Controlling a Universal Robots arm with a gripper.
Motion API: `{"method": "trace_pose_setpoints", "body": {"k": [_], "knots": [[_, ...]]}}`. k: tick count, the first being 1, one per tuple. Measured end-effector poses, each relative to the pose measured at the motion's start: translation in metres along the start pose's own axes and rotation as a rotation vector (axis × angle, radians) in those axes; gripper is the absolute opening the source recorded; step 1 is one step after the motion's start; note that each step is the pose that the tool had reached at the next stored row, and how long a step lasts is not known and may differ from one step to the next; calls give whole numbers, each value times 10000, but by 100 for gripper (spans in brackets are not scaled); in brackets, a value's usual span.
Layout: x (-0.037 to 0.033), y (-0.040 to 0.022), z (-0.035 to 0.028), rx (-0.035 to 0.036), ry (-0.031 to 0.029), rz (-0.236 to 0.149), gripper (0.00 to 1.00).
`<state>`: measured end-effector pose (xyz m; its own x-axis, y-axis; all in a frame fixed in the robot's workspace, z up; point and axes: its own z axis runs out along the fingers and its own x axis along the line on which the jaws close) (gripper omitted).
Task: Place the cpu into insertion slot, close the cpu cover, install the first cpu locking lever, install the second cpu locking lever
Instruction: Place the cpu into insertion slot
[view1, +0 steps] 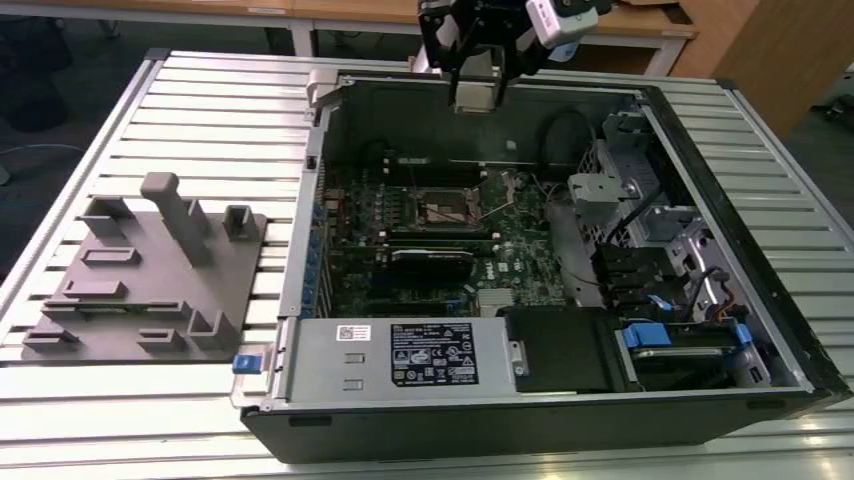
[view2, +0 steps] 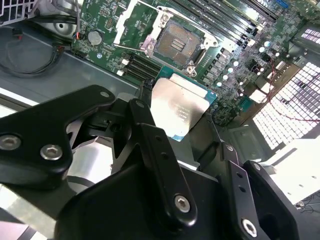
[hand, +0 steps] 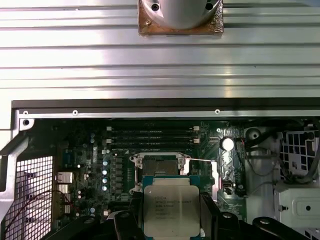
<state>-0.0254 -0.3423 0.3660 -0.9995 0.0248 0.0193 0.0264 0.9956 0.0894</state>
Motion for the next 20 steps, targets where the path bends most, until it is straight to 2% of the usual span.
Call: {"method": "trace_pose_setpoints", "body": {"k": [4, 20], "knots": [[-1, -4, 39, 1, 1, 0, 54], [-1, -7, 75, 1, 1, 0, 54]]}}
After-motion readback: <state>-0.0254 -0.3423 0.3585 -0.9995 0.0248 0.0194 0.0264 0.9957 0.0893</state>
